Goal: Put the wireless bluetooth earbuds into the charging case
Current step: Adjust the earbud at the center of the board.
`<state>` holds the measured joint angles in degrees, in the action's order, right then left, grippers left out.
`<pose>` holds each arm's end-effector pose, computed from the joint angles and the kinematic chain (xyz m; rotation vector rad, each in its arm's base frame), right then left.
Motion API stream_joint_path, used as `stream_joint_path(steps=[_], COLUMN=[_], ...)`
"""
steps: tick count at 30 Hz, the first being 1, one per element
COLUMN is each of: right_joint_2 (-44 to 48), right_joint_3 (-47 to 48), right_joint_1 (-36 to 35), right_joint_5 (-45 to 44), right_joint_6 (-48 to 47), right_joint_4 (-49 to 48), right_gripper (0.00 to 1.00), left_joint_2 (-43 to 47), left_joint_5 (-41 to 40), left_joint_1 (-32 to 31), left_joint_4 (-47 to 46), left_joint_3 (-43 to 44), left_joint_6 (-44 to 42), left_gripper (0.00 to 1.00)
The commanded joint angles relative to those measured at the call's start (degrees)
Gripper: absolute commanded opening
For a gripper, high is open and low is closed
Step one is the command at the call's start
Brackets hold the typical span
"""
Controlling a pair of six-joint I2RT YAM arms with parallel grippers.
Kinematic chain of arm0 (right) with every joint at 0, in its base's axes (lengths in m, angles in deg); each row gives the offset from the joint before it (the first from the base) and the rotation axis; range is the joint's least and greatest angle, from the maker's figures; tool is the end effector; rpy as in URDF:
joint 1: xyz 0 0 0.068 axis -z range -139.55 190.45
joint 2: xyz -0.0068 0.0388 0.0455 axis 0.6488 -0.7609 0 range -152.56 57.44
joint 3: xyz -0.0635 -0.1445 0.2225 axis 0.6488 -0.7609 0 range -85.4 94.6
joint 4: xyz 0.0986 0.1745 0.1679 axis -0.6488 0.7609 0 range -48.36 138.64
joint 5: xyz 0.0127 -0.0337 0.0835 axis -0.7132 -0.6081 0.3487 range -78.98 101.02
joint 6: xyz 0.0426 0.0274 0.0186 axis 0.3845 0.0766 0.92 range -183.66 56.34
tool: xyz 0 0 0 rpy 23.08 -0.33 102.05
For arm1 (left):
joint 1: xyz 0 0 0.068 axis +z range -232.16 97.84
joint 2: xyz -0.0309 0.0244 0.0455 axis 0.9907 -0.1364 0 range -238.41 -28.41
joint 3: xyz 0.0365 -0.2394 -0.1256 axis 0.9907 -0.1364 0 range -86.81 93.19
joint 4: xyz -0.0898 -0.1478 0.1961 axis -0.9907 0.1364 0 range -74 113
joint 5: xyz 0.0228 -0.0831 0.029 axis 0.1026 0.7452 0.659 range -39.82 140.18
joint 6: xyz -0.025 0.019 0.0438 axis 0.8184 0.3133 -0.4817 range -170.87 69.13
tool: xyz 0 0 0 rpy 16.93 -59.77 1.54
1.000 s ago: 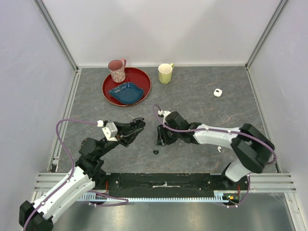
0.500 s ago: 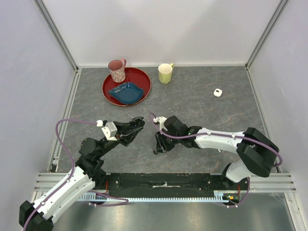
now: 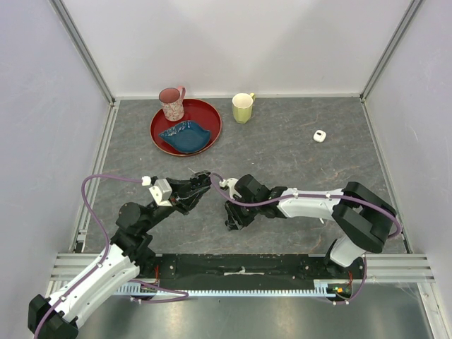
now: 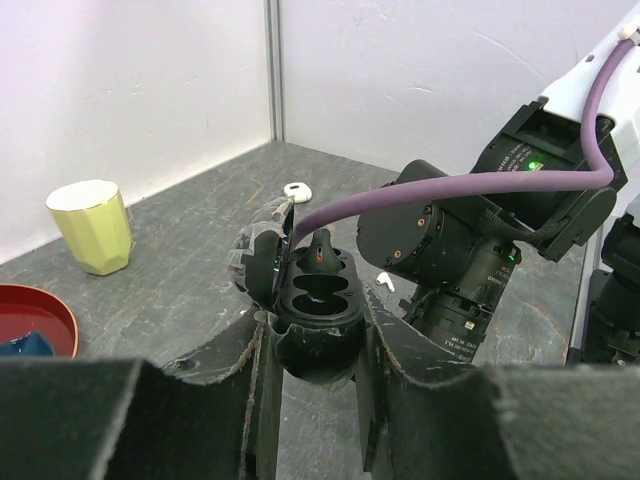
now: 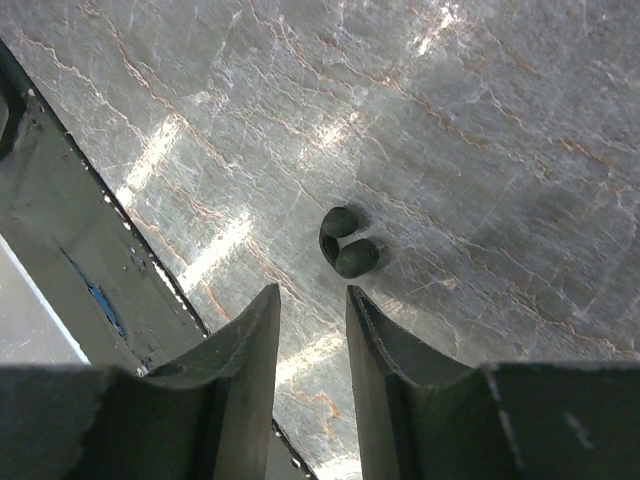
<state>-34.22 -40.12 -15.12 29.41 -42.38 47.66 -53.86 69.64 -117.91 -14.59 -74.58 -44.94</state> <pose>0.1636 0.2587 0.1560 -0.9304 2.5146 0.9057 0.1039 -0.0894 0.2614 0.6261 1.1753 -0.8357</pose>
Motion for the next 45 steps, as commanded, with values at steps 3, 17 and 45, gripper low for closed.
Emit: stream_joint_path(steps=[3, 17, 45], right_joint_2=[-0.54, -2.82, -4.32], right_joint_3=[2.71, 3.68, 5.7], right_joint_1=[-0.24, -0.33, -0.24], right_joint_5=[1.82, -0.46, -6.35], right_joint_6=[-1.24, -1.33, -4.31], right_joint_4=[-2.24, -2.94, -1.01], right_gripper=[0.39, 0.39, 0.41], left_joint_2=[0.14, 0.05, -1.09], left_joint_5=[-1.36, -1.53, -1.53], left_joint_1=[-0.11, -0.03, -0.11], left_joint_4=[-3.25, -3.34, -4.3], left_joint_3=[-0.19, -0.63, -0.72], left_joint_6=[1.18, 1.27, 1.27], left_gripper=[0.02, 0.02, 0.02])
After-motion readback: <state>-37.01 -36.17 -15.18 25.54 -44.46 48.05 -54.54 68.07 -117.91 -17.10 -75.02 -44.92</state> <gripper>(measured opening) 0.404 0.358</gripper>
